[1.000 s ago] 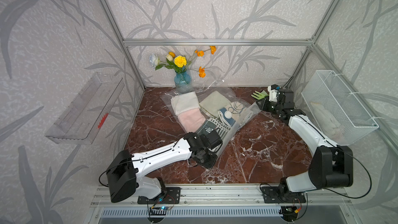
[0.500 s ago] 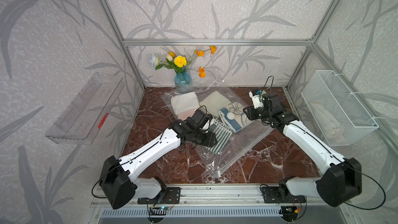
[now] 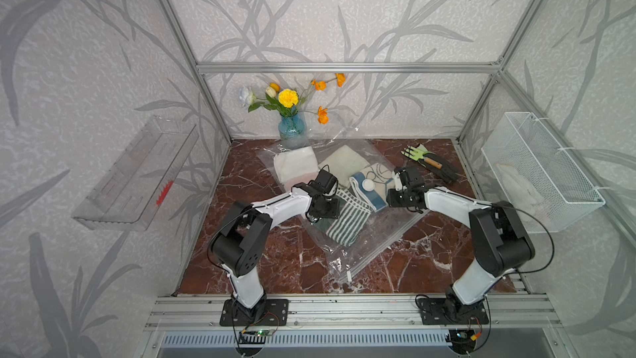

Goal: Place the folded towel into the vacuum bag
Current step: Adjust the vacuum bag at the center of the board.

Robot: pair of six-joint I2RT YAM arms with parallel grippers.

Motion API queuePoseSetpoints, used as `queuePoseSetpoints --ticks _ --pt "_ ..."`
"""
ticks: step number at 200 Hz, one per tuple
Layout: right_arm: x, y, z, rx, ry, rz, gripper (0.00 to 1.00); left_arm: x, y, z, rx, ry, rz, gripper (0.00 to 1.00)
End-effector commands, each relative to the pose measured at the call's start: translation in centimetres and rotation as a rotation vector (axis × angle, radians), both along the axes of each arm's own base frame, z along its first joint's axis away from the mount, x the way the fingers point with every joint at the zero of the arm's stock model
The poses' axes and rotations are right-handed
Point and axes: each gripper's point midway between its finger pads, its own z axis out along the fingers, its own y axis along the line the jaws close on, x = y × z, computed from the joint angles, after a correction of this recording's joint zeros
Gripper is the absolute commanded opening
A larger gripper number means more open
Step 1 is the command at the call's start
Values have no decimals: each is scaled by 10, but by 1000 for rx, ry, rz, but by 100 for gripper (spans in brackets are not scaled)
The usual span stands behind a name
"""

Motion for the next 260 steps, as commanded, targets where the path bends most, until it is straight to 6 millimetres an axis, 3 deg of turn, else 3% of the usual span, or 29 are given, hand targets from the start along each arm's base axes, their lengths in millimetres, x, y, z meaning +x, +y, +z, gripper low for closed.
queuePoseSetpoints --ticks 1,26,34,37,69,94,108,123,137,150,172,192,197,205,220,249,260 --pt "0 16 -3 22 8 22 40 -5 23 -17 89 0 57 55" --pt "-41 45 -15 3 55 112 40 -3 46 -24 92 23 148 55" --pt "-60 52 -26 -4 89 134 40 -1 52 -24 96 24 169 55" --pt "-64 55 -21 3 77 145 40 0 54 -24 100 23 174 55" --pt "-139 87 -39 11 172 263 39 10 81 -19 168 -1 246 55" --pt "-193 137 -37 78 232 405 38 15 108 -13 196 -25 335 56" --pt "-208 163 -26 148 251 471 37 14 119 -7 199 -39 371 57" --pt "-195 168 -2 192 209 468 38 11 127 3 200 -55 393 57" --pt "-157 153 27 191 115 408 38 8 127 17 174 -80 398 58" --pt "-107 123 44 168 32 302 39 5 113 32 95 -94 372 58" --pt "-37 68 52 16 -49 159 38 2 78 53 -4 -121 308 60" --pt "-6 42 38 -43 -47 92 39 -1 51 57 -33 -148 233 62" --pt "-4 41 36 -47 -48 91 39 -2 48 55 -30 -148 225 62" --pt "-7 40 15 -70 4 94 38 -3 47 50 -20 -141 220 63" --pt "-27 48 -11 -41 82 118 38 -5 53 45 11 -131 226 63" --pt "-94 63 -42 -35 166 185 38 -6 74 65 50 -229 269 66" --pt "-117 75 -35 14 176 224 38 -7 85 75 70 -276 287 69"
